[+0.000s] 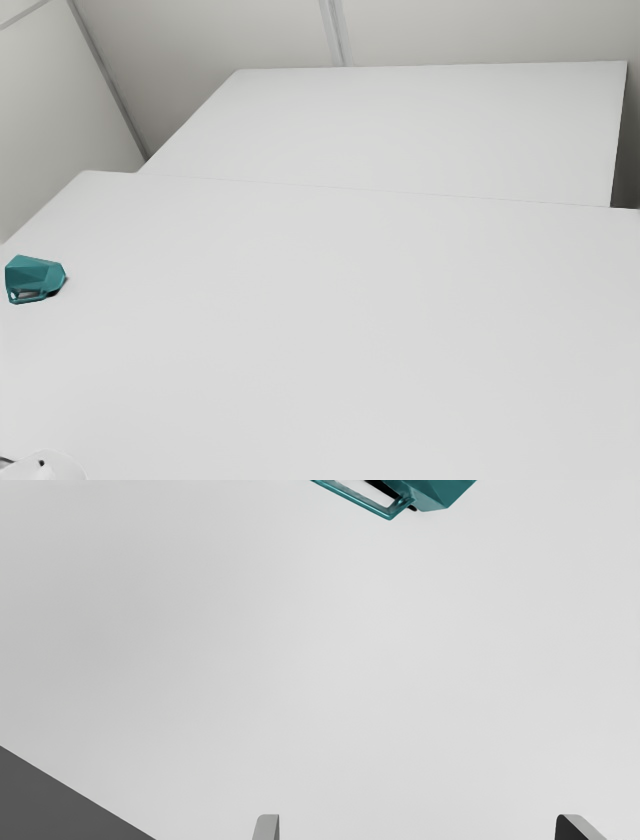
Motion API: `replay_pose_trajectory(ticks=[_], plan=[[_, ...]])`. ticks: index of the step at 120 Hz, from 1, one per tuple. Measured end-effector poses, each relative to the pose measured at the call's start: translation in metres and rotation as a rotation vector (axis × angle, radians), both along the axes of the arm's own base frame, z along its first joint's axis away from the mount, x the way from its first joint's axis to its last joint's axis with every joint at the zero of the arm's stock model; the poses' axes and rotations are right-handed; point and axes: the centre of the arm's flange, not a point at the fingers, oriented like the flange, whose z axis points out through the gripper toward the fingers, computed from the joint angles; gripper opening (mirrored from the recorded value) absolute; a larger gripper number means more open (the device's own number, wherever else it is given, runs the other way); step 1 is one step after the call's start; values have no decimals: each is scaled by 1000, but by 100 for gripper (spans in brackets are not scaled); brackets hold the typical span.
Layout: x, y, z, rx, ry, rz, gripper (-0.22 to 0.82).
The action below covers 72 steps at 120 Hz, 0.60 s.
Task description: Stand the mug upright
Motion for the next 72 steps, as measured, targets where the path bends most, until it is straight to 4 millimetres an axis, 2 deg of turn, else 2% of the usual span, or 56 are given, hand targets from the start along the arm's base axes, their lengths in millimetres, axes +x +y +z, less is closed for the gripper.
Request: replay_pose_trajectory(ticks=[33, 58, 72], plan=[[-4, 62, -63, -56, -129, -159, 60], [8, 101, -100, -31, -275, -272, 60], [19, 118, -114, 5, -356, -334, 60]])
